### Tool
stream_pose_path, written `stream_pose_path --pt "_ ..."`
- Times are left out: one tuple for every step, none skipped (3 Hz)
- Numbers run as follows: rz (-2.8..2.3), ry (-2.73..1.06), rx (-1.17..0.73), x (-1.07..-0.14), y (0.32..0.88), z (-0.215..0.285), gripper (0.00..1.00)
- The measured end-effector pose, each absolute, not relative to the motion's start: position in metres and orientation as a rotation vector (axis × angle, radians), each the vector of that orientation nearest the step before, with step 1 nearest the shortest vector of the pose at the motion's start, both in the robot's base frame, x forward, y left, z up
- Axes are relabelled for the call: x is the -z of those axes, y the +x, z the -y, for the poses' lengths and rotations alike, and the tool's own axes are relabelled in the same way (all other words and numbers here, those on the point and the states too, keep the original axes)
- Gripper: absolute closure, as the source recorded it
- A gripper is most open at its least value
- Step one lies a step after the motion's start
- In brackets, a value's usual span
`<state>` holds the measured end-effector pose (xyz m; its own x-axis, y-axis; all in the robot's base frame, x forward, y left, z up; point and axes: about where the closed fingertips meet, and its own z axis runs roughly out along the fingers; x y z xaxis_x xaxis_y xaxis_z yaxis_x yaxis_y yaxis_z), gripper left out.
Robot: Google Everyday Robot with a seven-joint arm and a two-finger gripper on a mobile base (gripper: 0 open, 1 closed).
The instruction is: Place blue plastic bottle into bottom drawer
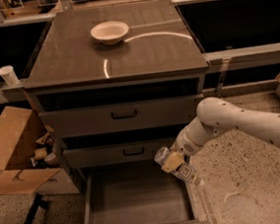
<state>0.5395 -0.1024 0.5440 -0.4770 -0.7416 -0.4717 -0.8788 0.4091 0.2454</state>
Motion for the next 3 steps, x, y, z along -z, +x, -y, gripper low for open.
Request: stream_pose_path --pt "-2.398 -1.343 -0.73 -0.479 0.54 0.115 1.0" --pt "-2.398 -1.343 -0.73 -0.479 0.54 0.115 1.0" --pt "-2.416 -1.312 -0.728 -0.454 0.547 0.116 1.0"
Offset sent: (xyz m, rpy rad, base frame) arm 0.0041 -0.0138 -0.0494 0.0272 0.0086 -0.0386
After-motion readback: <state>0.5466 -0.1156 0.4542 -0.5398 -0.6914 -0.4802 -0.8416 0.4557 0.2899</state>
